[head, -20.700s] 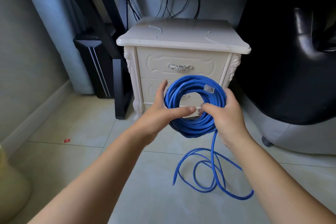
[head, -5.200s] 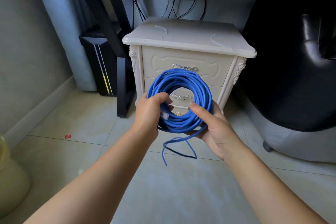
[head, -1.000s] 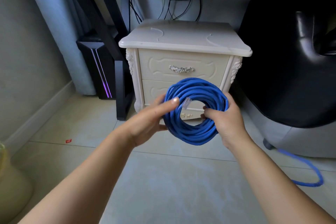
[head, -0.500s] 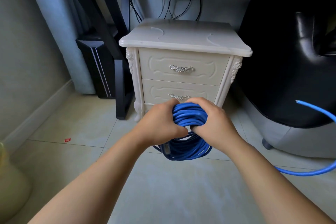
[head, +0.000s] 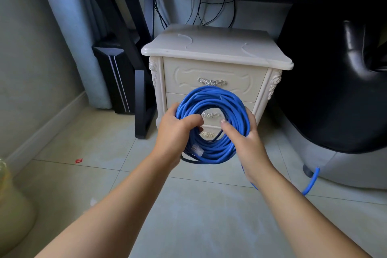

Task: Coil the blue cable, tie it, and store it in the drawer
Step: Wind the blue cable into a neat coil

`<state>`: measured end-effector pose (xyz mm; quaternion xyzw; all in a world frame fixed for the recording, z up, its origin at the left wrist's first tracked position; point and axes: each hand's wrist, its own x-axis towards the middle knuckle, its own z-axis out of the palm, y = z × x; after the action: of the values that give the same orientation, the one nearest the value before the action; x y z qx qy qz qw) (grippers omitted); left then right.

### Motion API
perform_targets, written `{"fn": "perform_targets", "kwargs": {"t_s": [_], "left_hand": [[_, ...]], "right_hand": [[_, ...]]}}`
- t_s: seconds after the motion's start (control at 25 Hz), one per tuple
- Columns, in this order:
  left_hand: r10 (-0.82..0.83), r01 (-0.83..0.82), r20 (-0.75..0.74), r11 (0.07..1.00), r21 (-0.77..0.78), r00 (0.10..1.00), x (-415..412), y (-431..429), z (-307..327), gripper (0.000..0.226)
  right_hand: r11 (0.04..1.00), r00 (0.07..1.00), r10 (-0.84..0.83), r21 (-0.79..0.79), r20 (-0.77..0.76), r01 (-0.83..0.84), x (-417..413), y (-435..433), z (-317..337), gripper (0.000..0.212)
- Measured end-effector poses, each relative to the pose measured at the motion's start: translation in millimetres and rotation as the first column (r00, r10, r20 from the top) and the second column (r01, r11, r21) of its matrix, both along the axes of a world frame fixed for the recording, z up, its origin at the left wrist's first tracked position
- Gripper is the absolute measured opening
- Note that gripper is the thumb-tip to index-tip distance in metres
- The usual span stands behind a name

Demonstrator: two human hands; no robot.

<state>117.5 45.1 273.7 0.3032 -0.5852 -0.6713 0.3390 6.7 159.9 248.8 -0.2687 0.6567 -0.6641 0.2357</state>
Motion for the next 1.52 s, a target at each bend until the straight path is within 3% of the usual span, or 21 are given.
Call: {"fn": "perform_targets", "kwargs": {"t_s": [0.16,0.24,0.32,0.44,0.52,0.6,0.72,0.84,0.92,1.0,1.16,1.32,1.52], "left_hand": [[0.017,-0.01,-0.076,0.996,0.092,0.997,-3,9,-5,0.031],[0.036,-0.027,-0.086,0.995,0.1,0.996,-3,10,-8,0.027],[-0.001,0.009,-0.066,0.993,0.116,0.998,-4,8,-12,0.029],[-0.225,0.217,0.064,0.97,0.113,0.972,-2,1,-10,0.045],[-0.329,0.331,0.195,0.943,0.019,0.924,1,-7,-5,0.045],[-0.34,0.367,0.227,0.926,-0.088,0.913,4,-14,1,0.054],[-0.326,0.392,0.27,0.887,-0.245,0.906,5,-17,8,0.08],[-0.327,0.523,0.465,0.756,-0.394,0.823,3,-7,9,0.087],[-0.304,0.581,0.572,0.712,-0.395,0.762,3,0,7,0.088],[-0.294,0.58,0.593,0.724,-0.373,0.749,4,0,6,0.077],[-0.321,0.504,0.483,0.804,-0.316,0.814,5,4,9,0.05],[-0.3,0.429,0.402,0.859,-0.279,0.865,4,2,6,0.049],[-0.278,0.346,0.298,0.915,-0.209,0.913,3,-4,3,0.048]], "right_hand": [[0.99,0.968,0.017,-0.139,0.252,0.019,1,-4,0,0.048],[0.991,0.943,0.024,-0.134,0.333,0.022,1,-5,-3,0.044],[0.995,0.944,-0.027,-0.083,0.329,0.057,0,-5,-6,0.036],[0.988,0.952,-0.141,-0.026,0.27,0.154,-8,-2,-4,0.038],[0.988,0.969,-0.148,-0.019,0.196,0.155,-14,1,1,0.046],[0.994,0.99,-0.107,-0.003,0.092,0.108,-19,3,6,0.054],[0.993,0.978,0.025,0.122,-0.208,0.0,-20,6,12,0.059],[0.929,0.792,0.274,0.364,-0.546,-0.07,-13,6,14,0.068],[0.896,0.722,0.354,0.437,-0.595,-0.079,-5,7,14,0.07],[0.906,0.742,0.339,0.413,-0.579,-0.091,-2,9,15,0.074],[0.902,0.773,0.327,0.424,-0.544,-0.082,-7,13,24,0.082],[0.873,0.831,0.323,0.481,-0.452,-0.078,-20,19,22,0.074],[0.911,0.934,0.267,0.378,-0.238,-0.164,-28,25,19,0.063]]}}
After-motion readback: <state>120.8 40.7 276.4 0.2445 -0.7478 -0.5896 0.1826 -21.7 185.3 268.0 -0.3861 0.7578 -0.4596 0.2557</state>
